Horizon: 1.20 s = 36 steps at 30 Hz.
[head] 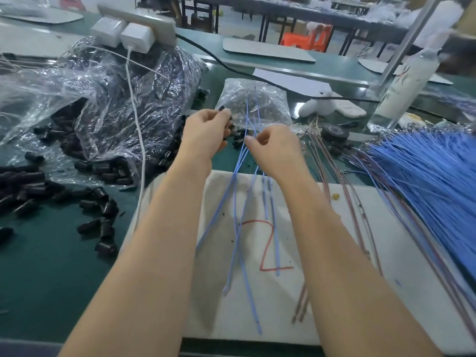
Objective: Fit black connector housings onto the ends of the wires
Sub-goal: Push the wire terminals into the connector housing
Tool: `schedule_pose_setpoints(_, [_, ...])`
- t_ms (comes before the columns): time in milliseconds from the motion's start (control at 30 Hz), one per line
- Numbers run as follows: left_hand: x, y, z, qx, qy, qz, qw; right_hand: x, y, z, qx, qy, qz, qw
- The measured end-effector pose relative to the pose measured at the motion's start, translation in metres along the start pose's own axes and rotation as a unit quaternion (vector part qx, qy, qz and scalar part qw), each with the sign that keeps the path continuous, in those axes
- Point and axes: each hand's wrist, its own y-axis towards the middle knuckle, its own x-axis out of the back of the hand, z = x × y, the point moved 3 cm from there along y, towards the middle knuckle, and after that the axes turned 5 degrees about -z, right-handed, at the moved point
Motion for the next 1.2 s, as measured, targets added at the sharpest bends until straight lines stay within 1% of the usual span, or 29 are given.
schedule_pose_setpoints(33, [0.000, 0.000, -0.002, 0.005, -0.022, -0.015, 1.000, -0.009, -0.007, 0.001, -0.005, -0.078, 0.037, 0.996])
schedule_pose_setpoints(67, [0.000, 0.000, -0.004, 0.007, -0.040, -0.022, 0.999, -0.018, -0.013, 0.003, -0.011, -0.122, 0.074, 0.990])
schedule_pose_setpoints(100, [-0.001, -0.001, -0.006, 0.007, -0.052, -0.024, 0.998, -0.028, -0.018, 0.005, -0.009, -0.142, 0.096, 0.985])
schedule_pose_setpoints(133, [-0.002, -0.002, -0.007, 0.005, -0.057, -0.023, 0.998, -0.035, -0.020, 0.007, 0.000, -0.150, 0.100, 0.984])
schedule_pose_setpoints(200, [-0.006, -0.005, -0.010, 0.002, -0.056, -0.015, 0.998, -0.037, -0.018, 0.007, -0.004, -0.144, 0.084, 0.986])
schedule_pose_setpoints(367, [-0.010, -0.006, -0.007, 0.001, -0.055, -0.009, 0.998, -0.025, 0.002, -0.009, -0.050, -0.079, 0.077, 0.993])
schedule_pose_setpoints(467, [-0.012, -0.005, -0.003, 0.007, -0.062, -0.001, 0.998, -0.014, 0.010, -0.018, -0.074, 0.041, 0.061, 0.995])
schedule_pose_setpoints(533, [-0.014, -0.005, 0.000, 0.017, -0.073, 0.001, 0.997, -0.005, 0.013, -0.021, -0.085, 0.132, 0.051, 0.986])
schedule_pose_setpoints(633, [-0.024, -0.007, 0.007, 0.023, -0.088, 0.014, 0.996, 0.002, 0.013, -0.029, -0.119, 0.250, 0.074, 0.958])
schedule_pose_setpoints(733, [-0.034, -0.009, 0.019, 0.007, -0.044, 0.013, 0.999, 0.006, 0.010, -0.033, -0.148, 0.350, 0.094, 0.920])
schedule_pose_setpoints(833, [-0.032, -0.010, 0.035, -0.026, 0.052, -0.032, 0.998, 0.011, 0.005, -0.038, -0.179, 0.465, 0.116, 0.859])
schedule_pose_setpoints(933, [-0.023, -0.018, 0.045, -0.087, 0.108, -0.076, 0.987, 0.024, 0.003, -0.046, -0.163, 0.570, 0.138, 0.793])
schedule_pose_setpoints(1033, [-0.020, -0.027, 0.049, -0.127, 0.150, -0.106, 0.975, 0.034, 0.004, -0.055, -0.168, 0.650, 0.109, 0.733])
schedule_pose_setpoints(1067, [-0.019, -0.027, 0.049, -0.118, 0.151, -0.104, 0.976, 0.035, 0.005, -0.058, -0.180, 0.660, 0.085, 0.725])
schedule_pose_setpoints(1100, [-0.018, -0.026, 0.048, -0.096, 0.146, -0.097, 0.980, 0.035, 0.006, -0.062, -0.192, 0.657, 0.056, 0.727])
schedule_pose_setpoints(1167, [-0.019, -0.021, 0.043, -0.051, 0.112, -0.074, 0.990, 0.034, 0.005, -0.067, -0.205, 0.634, -0.001, 0.746])
schedule_pose_setpoints(1200, [-0.020, -0.019, 0.037, -0.049, 0.095, -0.060, 0.992, 0.033, 0.004, -0.069, -0.205, 0.626, -0.028, 0.752])
